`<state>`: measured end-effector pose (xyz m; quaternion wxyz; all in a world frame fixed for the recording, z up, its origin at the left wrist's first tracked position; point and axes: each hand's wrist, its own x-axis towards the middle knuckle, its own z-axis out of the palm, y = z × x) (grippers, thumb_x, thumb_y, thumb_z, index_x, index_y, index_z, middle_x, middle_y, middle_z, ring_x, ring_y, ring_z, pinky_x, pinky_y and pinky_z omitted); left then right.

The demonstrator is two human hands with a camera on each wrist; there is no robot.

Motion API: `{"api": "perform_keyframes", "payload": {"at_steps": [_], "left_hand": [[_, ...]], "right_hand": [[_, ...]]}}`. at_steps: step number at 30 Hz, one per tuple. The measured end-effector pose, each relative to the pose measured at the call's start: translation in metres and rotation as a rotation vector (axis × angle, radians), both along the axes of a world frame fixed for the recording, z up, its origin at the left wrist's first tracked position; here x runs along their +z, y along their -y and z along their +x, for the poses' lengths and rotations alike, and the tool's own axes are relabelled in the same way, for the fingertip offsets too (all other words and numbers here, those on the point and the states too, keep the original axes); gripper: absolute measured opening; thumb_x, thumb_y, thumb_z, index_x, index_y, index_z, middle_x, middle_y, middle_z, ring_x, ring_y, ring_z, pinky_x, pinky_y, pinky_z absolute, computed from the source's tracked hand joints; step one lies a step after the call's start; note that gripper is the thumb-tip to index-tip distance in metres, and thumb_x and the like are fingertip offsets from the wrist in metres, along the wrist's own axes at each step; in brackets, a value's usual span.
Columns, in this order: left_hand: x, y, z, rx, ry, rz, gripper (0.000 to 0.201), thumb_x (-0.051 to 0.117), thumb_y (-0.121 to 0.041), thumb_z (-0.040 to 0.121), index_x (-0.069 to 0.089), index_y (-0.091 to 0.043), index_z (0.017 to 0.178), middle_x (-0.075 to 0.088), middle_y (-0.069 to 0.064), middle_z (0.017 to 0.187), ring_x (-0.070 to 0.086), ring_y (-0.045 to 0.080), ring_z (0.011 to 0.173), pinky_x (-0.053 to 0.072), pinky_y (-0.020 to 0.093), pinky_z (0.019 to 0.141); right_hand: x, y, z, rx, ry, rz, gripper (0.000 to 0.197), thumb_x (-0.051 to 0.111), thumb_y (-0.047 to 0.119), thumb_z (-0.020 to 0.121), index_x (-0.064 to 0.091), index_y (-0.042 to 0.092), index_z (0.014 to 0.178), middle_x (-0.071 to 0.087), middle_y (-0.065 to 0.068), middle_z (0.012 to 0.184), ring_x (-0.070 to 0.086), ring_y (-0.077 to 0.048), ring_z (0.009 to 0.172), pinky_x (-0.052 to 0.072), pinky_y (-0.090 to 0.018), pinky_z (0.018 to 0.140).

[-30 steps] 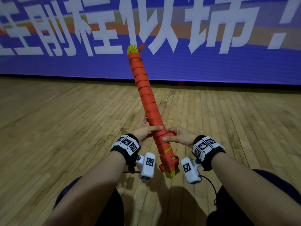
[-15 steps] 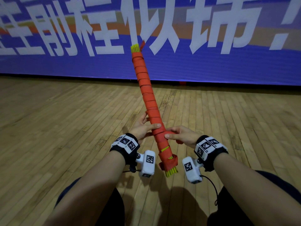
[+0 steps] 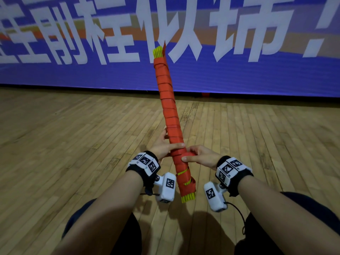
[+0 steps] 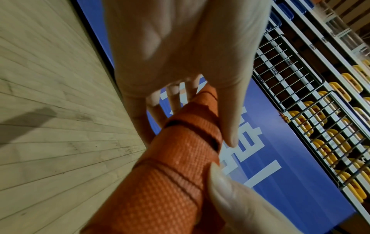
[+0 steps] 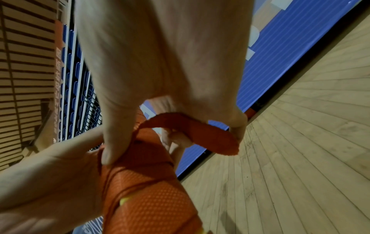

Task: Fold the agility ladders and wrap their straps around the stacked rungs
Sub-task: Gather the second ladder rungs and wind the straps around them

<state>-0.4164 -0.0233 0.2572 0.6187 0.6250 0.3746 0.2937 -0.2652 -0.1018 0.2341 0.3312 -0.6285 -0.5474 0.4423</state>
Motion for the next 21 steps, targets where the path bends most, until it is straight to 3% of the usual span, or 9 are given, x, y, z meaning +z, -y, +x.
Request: {"api": "perform_keyframes", "payload": {"at_steps": [4, 6, 8, 11, 13, 16, 18, 21], "left_hand": [[-0.0028, -0.0008, 0.0027, 0.061, 0.067, -0.041, 0.063, 0.077, -0.002, 0.075, 0.048, -0.012, 0.129, 0.058, 0.000, 0.105, 0.062, 0.014, 0.087, 0.056, 0.032, 0.073], [-0.0023, -0.0012, 0.0021, 0.076, 0.120, -0.095, 0.057, 0.074, -0.001, 0.077, 0.049, -0.012, 0.127, 0.060, -0.003, 0.105, 0.062, 0.012, 0.087, 0.055, 0.032, 0.076], [-0.0015, -0.0028, 0.0013, 0.083, 0.144, -0.132, 0.057, 0.073, -0.004, 0.079, 0.048, -0.015, 0.129, 0.059, -0.002, 0.117, 0.061, 0.012, 0.094, 0.053, 0.031, 0.078], [0.0002, -0.0053, -0.0006, 0.091, 0.175, -0.153, 0.063, 0.073, -0.006, 0.080, 0.044, -0.016, 0.135, 0.054, 0.002, 0.131, 0.059, 0.018, 0.108, 0.052, 0.033, 0.079], [0.0000, -0.0060, -0.0027, 0.091, 0.184, -0.154, 0.062, 0.073, -0.005, 0.080, 0.045, -0.016, 0.135, 0.055, 0.003, 0.131, 0.059, 0.018, 0.107, 0.052, 0.033, 0.079], [-0.0006, -0.0059, -0.0047, 0.076, 0.167, -0.128, 0.059, 0.073, -0.004, 0.079, 0.048, -0.017, 0.130, 0.058, 0.001, 0.124, 0.060, 0.014, 0.100, 0.052, 0.032, 0.078], [-0.0006, -0.0043, -0.0047, 0.048, 0.161, -0.122, 0.056, 0.072, -0.001, 0.079, 0.049, -0.016, 0.127, 0.060, -0.001, 0.117, 0.061, 0.012, 0.097, 0.053, 0.031, 0.077], [-0.0023, -0.0017, -0.0036, 0.012, 0.159, -0.120, 0.054, 0.071, 0.003, 0.079, 0.050, -0.014, 0.126, 0.060, 0.000, 0.115, 0.063, 0.013, 0.093, 0.055, 0.028, 0.069]], "right_hand": [[0.0014, 0.0016, 0.0030, -0.038, -0.025, 0.024, 0.027, 0.068, 0.022, 0.085, 0.062, 0.009, 0.108, 0.067, -0.008, 0.107, 0.062, -0.021, 0.103, 0.044, -0.038, 0.103], [0.0048, 0.0039, 0.0036, -0.085, -0.089, 0.035, 0.024, 0.066, 0.022, 0.086, 0.062, 0.010, 0.107, 0.066, -0.002, 0.099, 0.061, -0.014, 0.095, 0.049, -0.030, 0.091], [0.0072, 0.0052, 0.0046, -0.143, -0.149, 0.021, 0.023, 0.064, 0.026, 0.088, 0.063, 0.013, 0.108, 0.065, 0.000, 0.099, 0.057, -0.013, 0.096, 0.043, -0.026, 0.082], [0.0084, 0.0046, 0.0044, -0.178, -0.176, 0.008, 0.013, 0.058, 0.031, 0.092, 0.063, 0.020, 0.096, 0.055, 0.005, 0.082, 0.049, -0.010, 0.082, 0.035, -0.032, 0.086], [0.0092, 0.0034, 0.0015, -0.201, -0.195, -0.007, 0.016, 0.053, 0.033, 0.094, 0.061, 0.020, 0.087, 0.048, 0.007, 0.074, 0.042, -0.010, 0.074, 0.034, -0.032, 0.085], [0.0063, 0.0004, -0.0008, -0.196, -0.196, -0.021, 0.021, 0.050, 0.035, 0.095, 0.060, 0.017, 0.091, 0.049, 0.009, 0.077, 0.040, -0.009, 0.074, 0.034, -0.032, 0.084], [0.0039, -0.0008, -0.0004, -0.152, -0.163, -0.034, 0.023, 0.051, 0.033, 0.095, 0.062, 0.015, 0.104, 0.052, 0.008, 0.084, 0.043, -0.008, 0.079, 0.034, -0.032, 0.084], [0.0030, -0.0006, 0.0036, -0.085, -0.122, -0.083, 0.027, 0.053, 0.031, 0.095, 0.058, 0.017, 0.117, 0.059, 0.004, 0.108, 0.048, -0.013, 0.106, 0.029, -0.039, 0.097]]}}
